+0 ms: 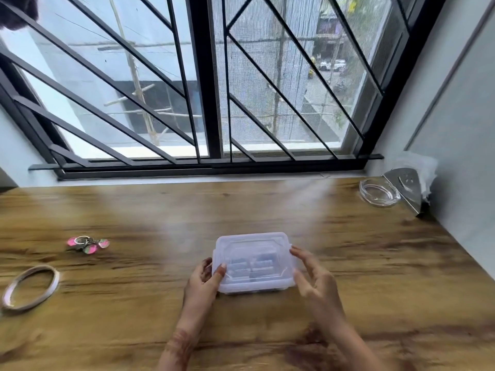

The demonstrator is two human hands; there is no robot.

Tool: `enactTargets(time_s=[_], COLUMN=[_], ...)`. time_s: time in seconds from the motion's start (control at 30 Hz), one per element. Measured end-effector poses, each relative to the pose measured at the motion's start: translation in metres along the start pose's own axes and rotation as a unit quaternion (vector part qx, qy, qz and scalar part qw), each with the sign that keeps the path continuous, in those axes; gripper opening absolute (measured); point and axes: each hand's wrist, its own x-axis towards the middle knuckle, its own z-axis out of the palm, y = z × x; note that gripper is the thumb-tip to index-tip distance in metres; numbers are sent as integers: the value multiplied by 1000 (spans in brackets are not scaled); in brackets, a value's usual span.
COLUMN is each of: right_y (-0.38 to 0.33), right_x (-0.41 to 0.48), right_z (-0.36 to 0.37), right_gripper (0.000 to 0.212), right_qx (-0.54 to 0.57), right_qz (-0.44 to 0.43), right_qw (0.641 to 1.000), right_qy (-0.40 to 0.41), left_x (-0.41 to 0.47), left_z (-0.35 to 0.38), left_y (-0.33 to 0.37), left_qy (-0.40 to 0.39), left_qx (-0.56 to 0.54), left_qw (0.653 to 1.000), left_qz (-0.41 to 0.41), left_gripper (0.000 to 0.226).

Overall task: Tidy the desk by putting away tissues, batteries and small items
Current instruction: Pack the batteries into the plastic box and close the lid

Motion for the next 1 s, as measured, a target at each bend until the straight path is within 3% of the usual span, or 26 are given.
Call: enactTargets(time_s=[0.07, 0.13, 0.27, 0.4, 0.47, 0.53, 0.67, 0.8, 1.0], right_y=[6, 8, 4, 7, 7, 6, 3, 2, -2], right_x=[7, 12, 11, 12, 10, 9, 12, 10, 4], right_z=[0, 0, 0, 3, 5, 7, 9, 18, 26], right_gripper=[22, 21, 29, 23, 14, 15, 37, 50, 50], right_qx=[72, 157, 284, 408, 432, 433, 374, 263, 84], right_qz=[107, 189, 263, 314, 294, 252, 178, 134, 84], right_qw=[991, 969, 922, 853, 843, 855, 901, 950, 989], right_qy=[38, 35, 26, 91, 126, 139, 130, 101, 91], left_x=[0, 0, 3, 1, -1, -1, -1, -2, -8], left_z=[-1, -2, -4, -1, 2, 2, 4, 4, 3], left_y=[1, 0, -5, -7, -7, -7, -9, -9, -2], left_qy=[-9, -11, 4, 47, 60, 64, 55, 54, 65], left_qx=[-25, -31, -41, -25, -10, 7, 29, 57, 122], left_qw=[1000, 999, 999, 997, 996, 995, 994, 992, 981], left_qz=[-9, -5, 8, 52, 67, 77, 92, 103, 135], left_gripper=[24, 26, 30, 36, 38, 39, 44, 49, 48])
